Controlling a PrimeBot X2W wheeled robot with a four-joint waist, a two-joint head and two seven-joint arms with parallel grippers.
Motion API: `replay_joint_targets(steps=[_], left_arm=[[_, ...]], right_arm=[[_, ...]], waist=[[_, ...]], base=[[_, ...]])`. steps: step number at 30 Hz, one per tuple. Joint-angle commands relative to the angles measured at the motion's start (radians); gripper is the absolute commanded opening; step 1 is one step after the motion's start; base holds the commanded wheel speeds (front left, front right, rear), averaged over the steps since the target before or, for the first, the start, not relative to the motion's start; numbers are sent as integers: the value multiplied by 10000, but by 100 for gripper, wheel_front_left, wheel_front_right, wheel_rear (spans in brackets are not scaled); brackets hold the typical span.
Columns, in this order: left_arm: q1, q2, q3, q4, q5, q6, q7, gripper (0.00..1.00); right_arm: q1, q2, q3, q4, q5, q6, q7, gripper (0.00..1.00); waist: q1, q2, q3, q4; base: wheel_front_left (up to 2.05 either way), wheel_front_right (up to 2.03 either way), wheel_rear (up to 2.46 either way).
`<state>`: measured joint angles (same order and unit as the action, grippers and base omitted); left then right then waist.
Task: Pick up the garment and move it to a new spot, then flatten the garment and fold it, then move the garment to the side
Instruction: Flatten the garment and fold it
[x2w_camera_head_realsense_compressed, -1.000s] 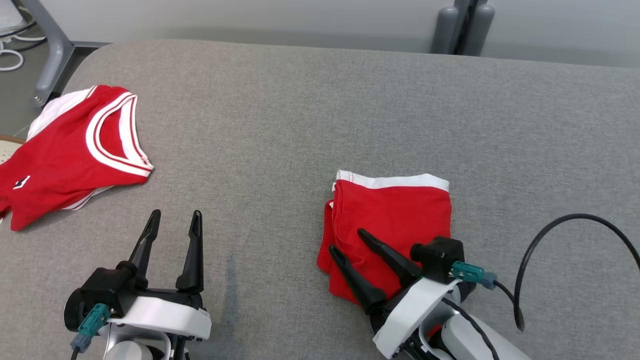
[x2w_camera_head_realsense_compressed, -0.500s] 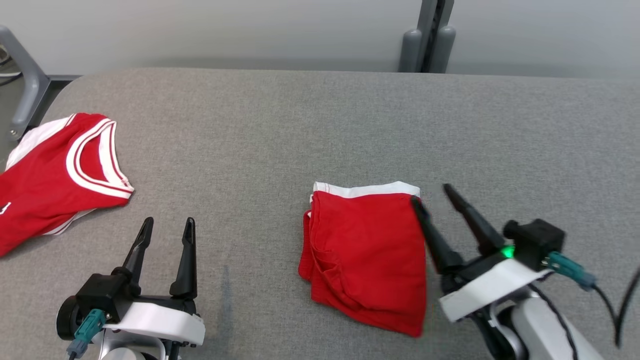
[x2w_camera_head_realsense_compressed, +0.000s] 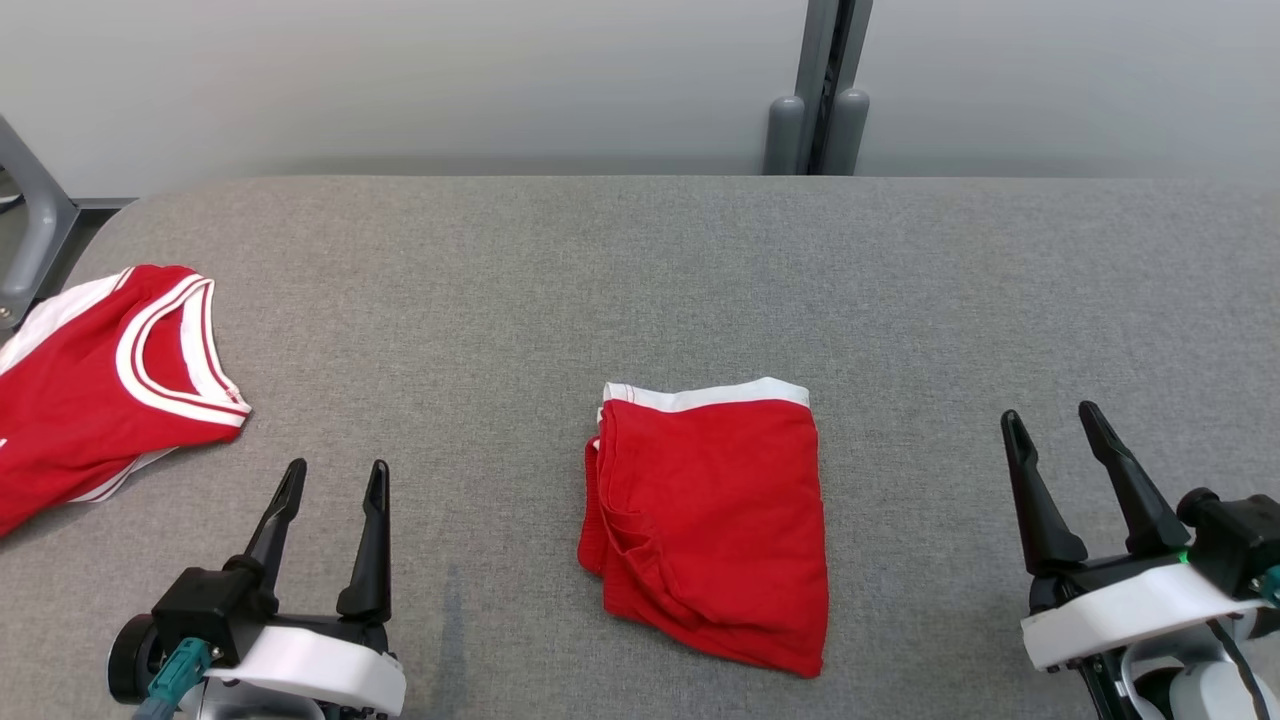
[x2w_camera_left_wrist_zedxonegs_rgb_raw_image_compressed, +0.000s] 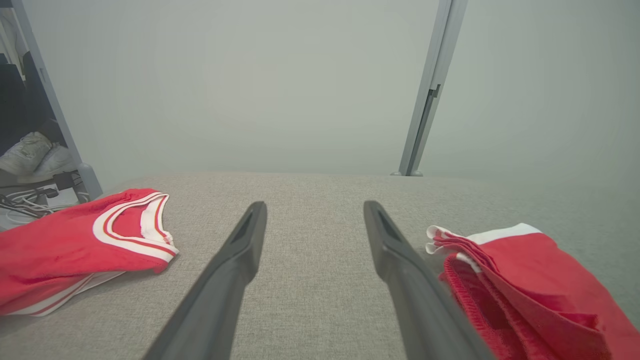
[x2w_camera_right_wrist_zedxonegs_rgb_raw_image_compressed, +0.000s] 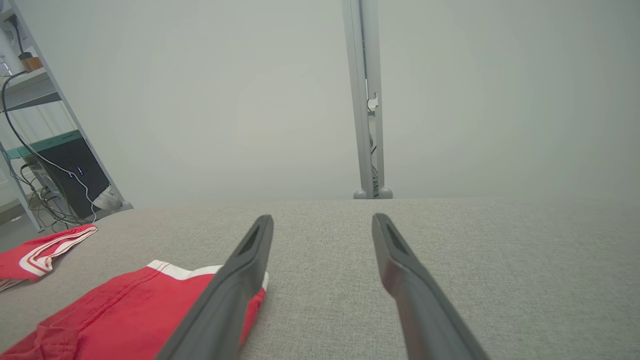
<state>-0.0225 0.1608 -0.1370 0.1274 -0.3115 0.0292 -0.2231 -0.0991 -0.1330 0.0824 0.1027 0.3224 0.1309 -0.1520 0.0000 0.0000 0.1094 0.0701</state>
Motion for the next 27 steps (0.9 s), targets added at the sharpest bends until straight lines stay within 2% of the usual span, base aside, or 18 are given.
replay_joint_targets(steps=[1,9,21,22,23,24,27], left_arm=[[147,73,19,-68,-56,75,12,100],[11,111,-54,-184,-55,126,79,100],[-116,232,-92,-306,-68,199,31,100],[-121,238,-102,-310,-68,200,18,100],[-118,241,-111,-314,-71,204,9,100],[-139,242,-117,-309,-74,207,3,100],[-246,242,-140,-314,-89,206,-27,100]], right_arm=[[167,14,-115,-182,-95,-2,64,100],[491,228,-477,-745,-327,-2,339,100],[480,310,-591,-816,-602,-2,522,100],[462,311,-595,-801,-614,-2,530,58],[438,299,-598,-771,-644,-2,559,23],[396,283,-557,-738,-642,-2,578,0],[231,261,-159,-651,-773,-2,657,0]], waist=[[0,0,-10,-13],[0,0,121,24],[0,0,283,225],[0,0,303,259],[0,0,328,298],[0,0,354,339],[0,0,439,477]], base=[[0,0,0],[0,0,0],[0,0,0],[0,0,0],[0,0,0],[0,0,0],[0,0,0]])
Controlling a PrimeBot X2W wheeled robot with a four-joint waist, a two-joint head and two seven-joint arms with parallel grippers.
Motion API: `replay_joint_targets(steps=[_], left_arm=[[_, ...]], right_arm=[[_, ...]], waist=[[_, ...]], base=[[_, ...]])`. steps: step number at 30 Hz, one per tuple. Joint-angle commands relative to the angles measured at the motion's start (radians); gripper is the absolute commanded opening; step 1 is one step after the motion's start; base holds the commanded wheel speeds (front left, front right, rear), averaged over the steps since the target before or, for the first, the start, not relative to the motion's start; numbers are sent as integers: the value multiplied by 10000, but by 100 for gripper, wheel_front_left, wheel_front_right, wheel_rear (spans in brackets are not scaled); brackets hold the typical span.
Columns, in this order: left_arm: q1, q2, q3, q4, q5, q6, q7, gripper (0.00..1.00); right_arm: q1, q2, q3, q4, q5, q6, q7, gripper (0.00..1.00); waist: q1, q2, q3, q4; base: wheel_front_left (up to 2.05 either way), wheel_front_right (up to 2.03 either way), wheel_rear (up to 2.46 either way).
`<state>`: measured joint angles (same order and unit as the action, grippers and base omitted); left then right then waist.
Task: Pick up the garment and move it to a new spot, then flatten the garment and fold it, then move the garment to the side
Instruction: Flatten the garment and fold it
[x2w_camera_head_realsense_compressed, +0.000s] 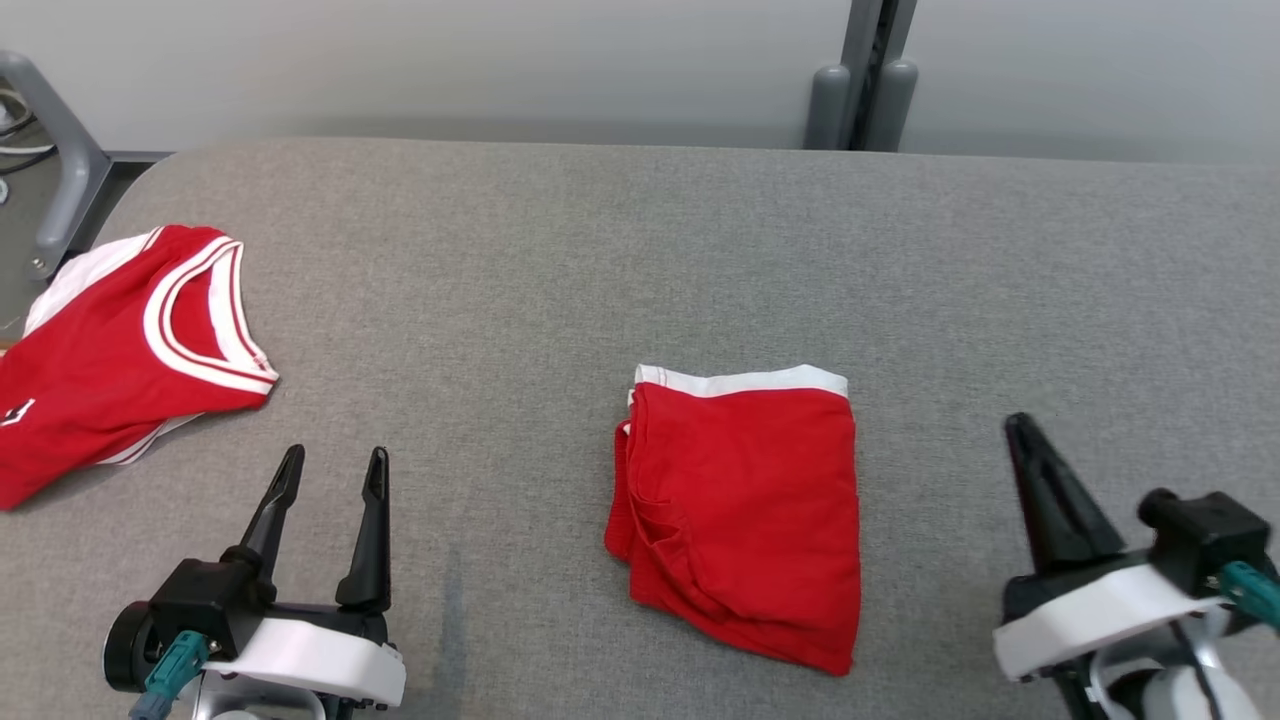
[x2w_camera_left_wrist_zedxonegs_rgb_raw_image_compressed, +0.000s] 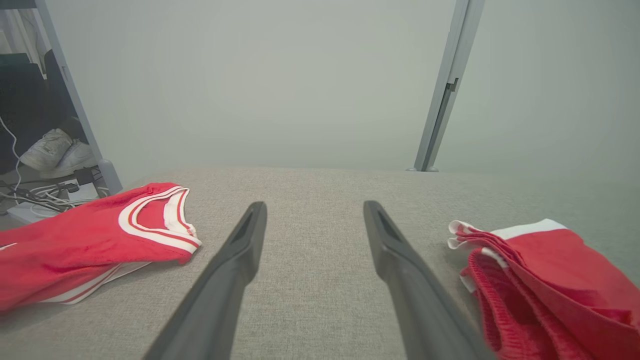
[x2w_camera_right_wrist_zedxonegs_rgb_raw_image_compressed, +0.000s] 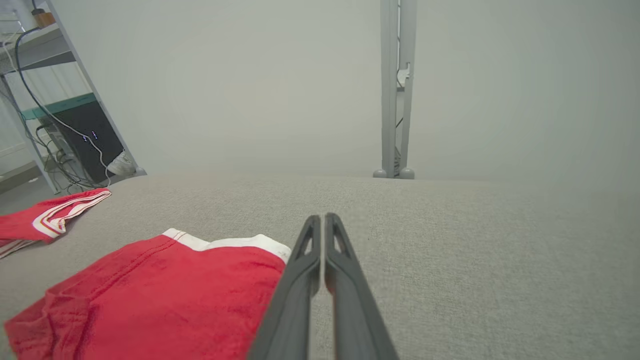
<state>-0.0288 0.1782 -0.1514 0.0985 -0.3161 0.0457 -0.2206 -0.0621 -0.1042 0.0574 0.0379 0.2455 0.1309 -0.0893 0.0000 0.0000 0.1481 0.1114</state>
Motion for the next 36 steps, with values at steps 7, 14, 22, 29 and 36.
replay_joint_targets(steps=[7,14,22,29,36], left_arm=[[-345,-40,-47,58,-119,17,-151,100],[-532,-154,-83,244,-144,-48,-275,100],[-630,-222,-72,417,-166,-73,-374,100],[-680,-255,-33,479,-177,-98,-435,100],[-604,-248,3,531,-129,-71,-448,100]], right_arm=[[-819,106,1982,860,263,-2,61,0],[-1613,266,3632,2444,865,-2,-295,0],[-2276,374,5013,3838,1504,-2,-670,0],[-2669,380,5979,4195,1812,-2,-905,0],[-2571,136,6740,4048,1996,-2,-818,0]], waist=[[0,0,321,477],[0,0,581,932],[0,0,662,1151],[0,0,715,1127],[0,0,611,964]], base=[[0,0,0],[0,0,0],[0,0,0],[0,0,0],[0,0,0]])
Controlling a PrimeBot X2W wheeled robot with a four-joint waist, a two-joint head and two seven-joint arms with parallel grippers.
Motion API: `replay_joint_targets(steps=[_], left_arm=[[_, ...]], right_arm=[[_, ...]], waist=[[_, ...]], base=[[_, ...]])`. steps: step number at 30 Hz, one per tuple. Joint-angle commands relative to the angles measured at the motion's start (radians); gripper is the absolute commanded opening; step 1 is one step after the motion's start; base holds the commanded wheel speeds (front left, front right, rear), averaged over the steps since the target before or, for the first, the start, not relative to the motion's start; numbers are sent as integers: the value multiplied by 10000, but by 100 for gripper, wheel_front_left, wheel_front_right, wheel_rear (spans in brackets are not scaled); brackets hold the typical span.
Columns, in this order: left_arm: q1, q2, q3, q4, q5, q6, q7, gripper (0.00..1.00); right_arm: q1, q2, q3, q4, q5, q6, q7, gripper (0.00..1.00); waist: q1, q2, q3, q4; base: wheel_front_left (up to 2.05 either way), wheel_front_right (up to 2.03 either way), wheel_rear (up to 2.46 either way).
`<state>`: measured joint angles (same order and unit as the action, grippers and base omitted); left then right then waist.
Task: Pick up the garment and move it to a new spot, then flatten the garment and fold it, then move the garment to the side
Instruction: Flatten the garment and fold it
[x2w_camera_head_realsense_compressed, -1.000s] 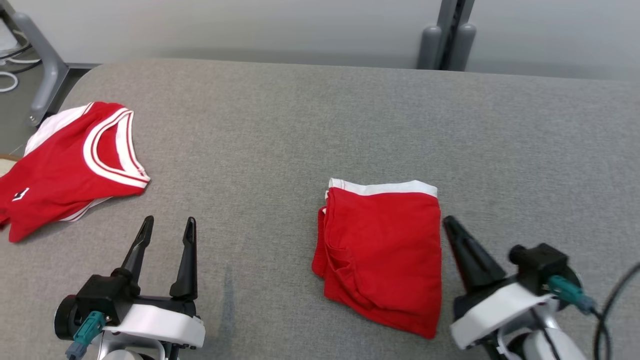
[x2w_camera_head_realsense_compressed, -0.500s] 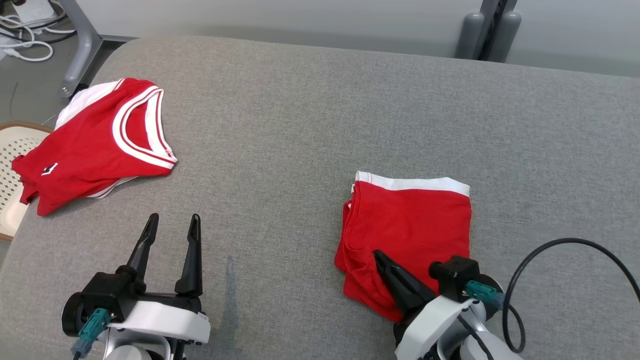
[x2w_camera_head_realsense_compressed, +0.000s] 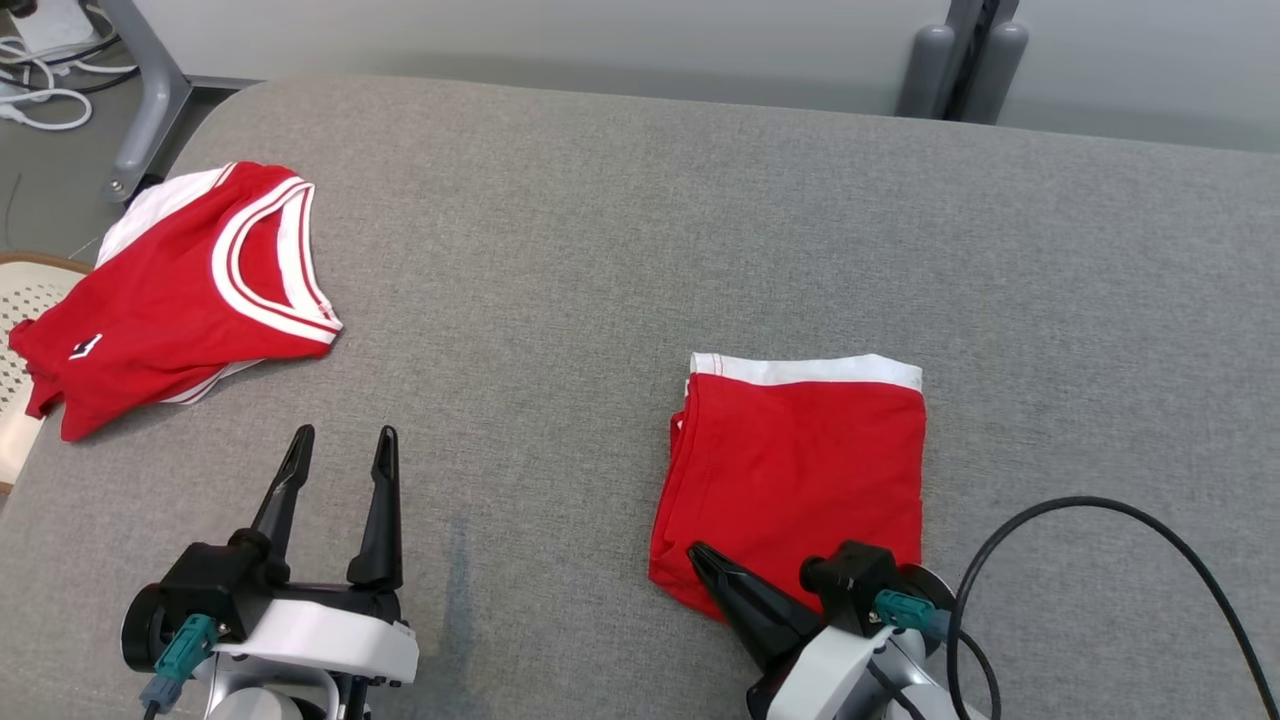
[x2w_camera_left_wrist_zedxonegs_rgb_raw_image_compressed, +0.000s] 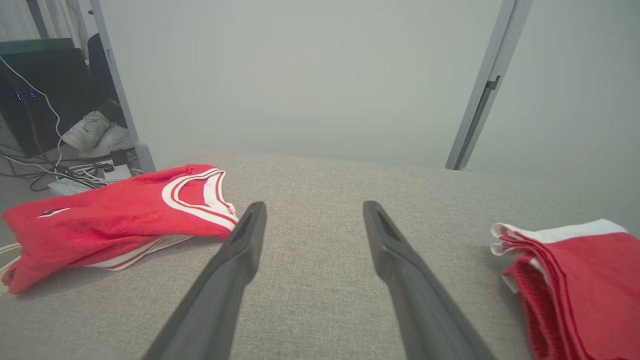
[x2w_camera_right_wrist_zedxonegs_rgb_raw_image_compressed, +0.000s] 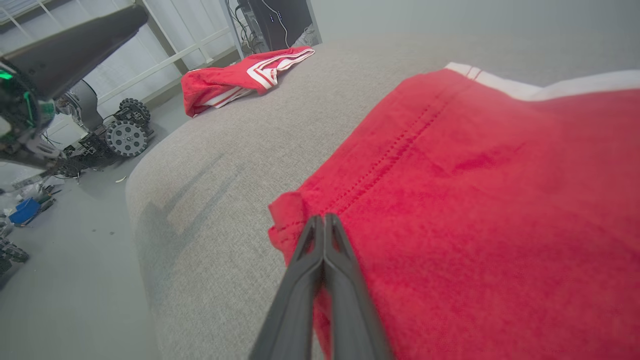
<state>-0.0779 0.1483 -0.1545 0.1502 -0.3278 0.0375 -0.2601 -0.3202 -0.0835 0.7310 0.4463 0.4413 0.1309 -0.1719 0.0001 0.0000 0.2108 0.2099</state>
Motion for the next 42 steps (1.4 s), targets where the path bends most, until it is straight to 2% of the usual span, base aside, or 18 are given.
replay_joint_targets(steps=[1,5,9,10,12,13,14,20,24,31,42], left_arm=[[-92,57,27,22,-4,10,-55,100],[-40,112,27,17,39,19,-61,100],[19,180,11,-33,85,49,-54,100],[40,193,5,-42,86,48,-48,100],[102,217,-15,-75,94,61,-8,100],[136,226,-27,-87,95,67,4,100],[181,248,-42,-92,108,73,29,100],[466,467,-175,-271,196,119,245,100],[636,543,-237,-419,244,175,374,100],[1031,707,-275,-634,214,258,613,100],[1780,866,-262,-928,74,426,874,100]], right_arm=[[23,-103,72,-85,27,-2,-37,0],[85,-226,-229,-383,71,-2,-283,0],[167,-329,-1291,-677,-54,-2,-508,0],[192,-363,-1618,-717,-151,-2,-538,12],[290,-410,-2342,-828,-253,-2,-593,47],[331,-436,-2735,-871,-342,-2,-616,86],[411,-429,-3124,-915,-441,-2,-638,100],[1142,-427,-5361,-1292,-1001,-2,-592,100],[1647,-372,-6211,-1690,-1242,-2,-401,100],[2379,-272,-6821,-2337,-1456,-2,-3,100],[3501,-138,-7155,-3345,-1852,-2,601,100]], waist=[[-1,0,-38,-51],[-1,0,-147,-215],[-1,0,-331,-409],[-1,0,-384,-460],[-1,0,-487,-557],[-1,0,-547,-598],[-1,0,-619,-637],[-1,0,-1058,-876],[-1,0,-1305,-1026],[-1,0,-1697,-1259],[-1,0,-2278,-1610]], base=[[0,0,0],[0,0,0],[0,0,0],[0,0,0],[0,0,0],[0,0,0],[0,0,0],[0,0,0],[0,0,0],[0,0,0],[0,0,0]])
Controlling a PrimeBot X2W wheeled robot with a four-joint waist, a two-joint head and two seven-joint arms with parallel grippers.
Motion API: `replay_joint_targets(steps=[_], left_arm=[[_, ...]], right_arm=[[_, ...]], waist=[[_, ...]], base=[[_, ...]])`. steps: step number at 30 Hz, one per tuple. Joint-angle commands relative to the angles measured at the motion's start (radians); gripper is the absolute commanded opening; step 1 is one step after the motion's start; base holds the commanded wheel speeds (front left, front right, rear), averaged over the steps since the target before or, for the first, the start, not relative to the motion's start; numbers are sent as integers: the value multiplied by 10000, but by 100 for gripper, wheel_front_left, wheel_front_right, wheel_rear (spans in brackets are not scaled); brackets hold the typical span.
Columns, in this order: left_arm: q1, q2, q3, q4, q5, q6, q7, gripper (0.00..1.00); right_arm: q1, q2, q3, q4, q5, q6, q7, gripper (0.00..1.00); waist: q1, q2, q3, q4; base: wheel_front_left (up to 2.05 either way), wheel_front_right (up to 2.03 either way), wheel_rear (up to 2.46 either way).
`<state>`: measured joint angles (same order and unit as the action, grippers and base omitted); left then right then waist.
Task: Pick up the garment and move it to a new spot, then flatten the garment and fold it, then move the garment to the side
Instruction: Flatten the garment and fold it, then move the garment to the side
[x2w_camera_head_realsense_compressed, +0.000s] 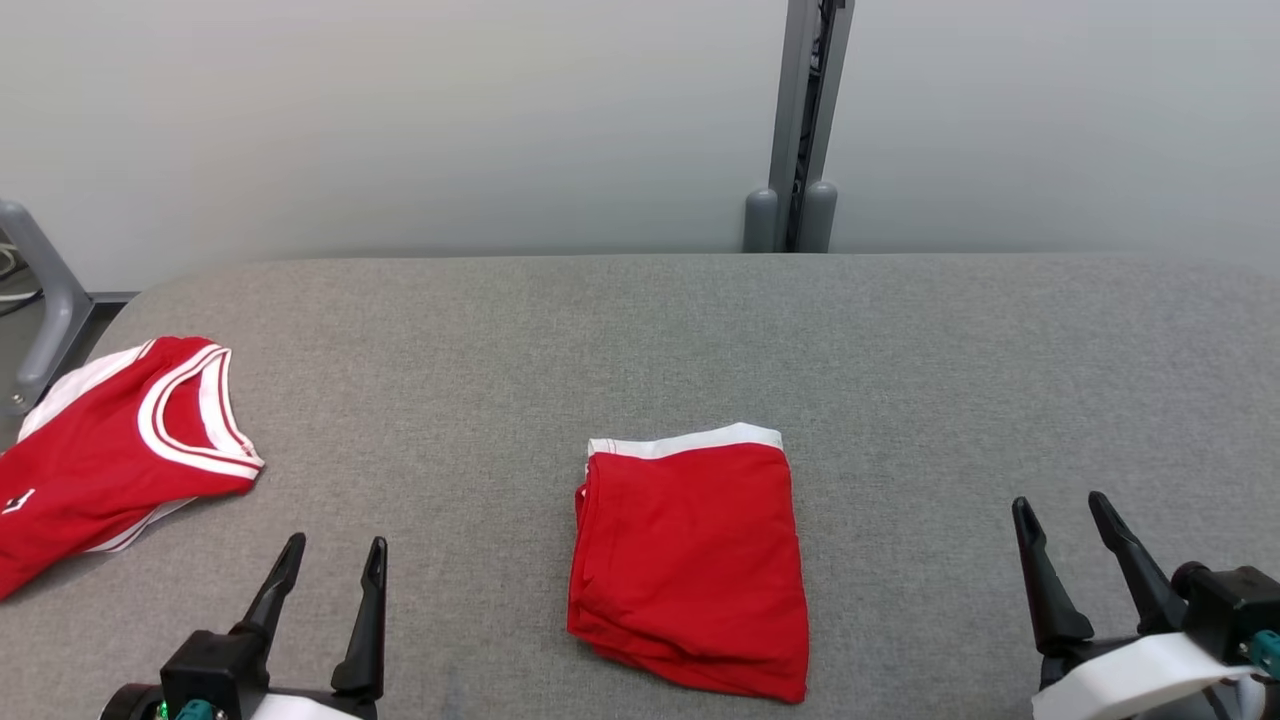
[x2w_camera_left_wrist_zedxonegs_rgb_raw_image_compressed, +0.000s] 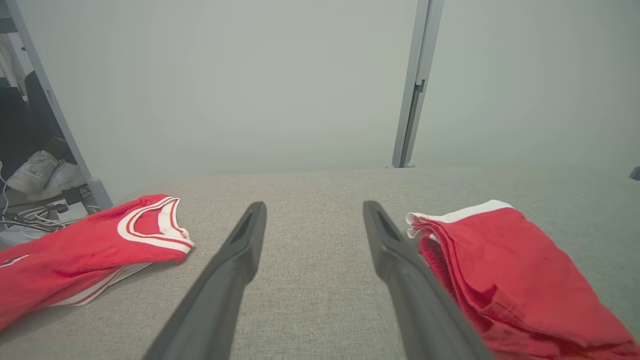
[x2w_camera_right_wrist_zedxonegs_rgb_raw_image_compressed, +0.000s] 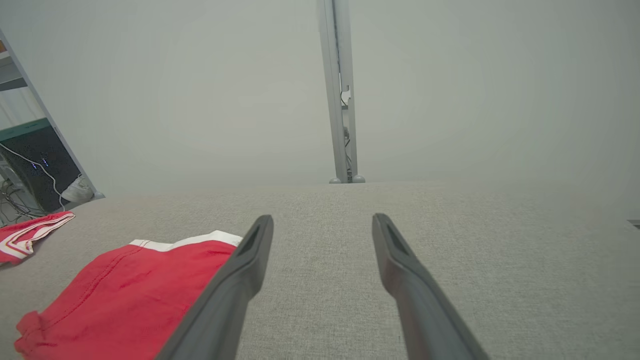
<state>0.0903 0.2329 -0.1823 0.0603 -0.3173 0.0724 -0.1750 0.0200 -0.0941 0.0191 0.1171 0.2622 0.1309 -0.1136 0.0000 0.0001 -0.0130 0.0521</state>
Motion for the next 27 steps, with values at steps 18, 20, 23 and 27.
replay_joint_targets(steps=[18,20,23,27], left_arm=[[648,220,-5,-300,-143,293,185,100],[666,226,-19,-321,-154,318,193,100],[630,235,-43,-338,-171,332,194,100],[586,241,-59,-347,-195,342,209,100]], right_arm=[[1283,75,-473,-1282,-554,-2,874,100],[1316,83,-498,-1335,-574,-2,915,100],[1308,101,-542,-1429,-593,-2,948,100],[1310,111,-564,-1497,-573,-2,982,100]], waist=[[0,-1,-363,-194],[0,-1,-360,-198],[0,-1,-355,-191],[0,-1,-336,-175]], base=[[0,0,0],[0,0,0],[0,0,0],[0,0,0]])
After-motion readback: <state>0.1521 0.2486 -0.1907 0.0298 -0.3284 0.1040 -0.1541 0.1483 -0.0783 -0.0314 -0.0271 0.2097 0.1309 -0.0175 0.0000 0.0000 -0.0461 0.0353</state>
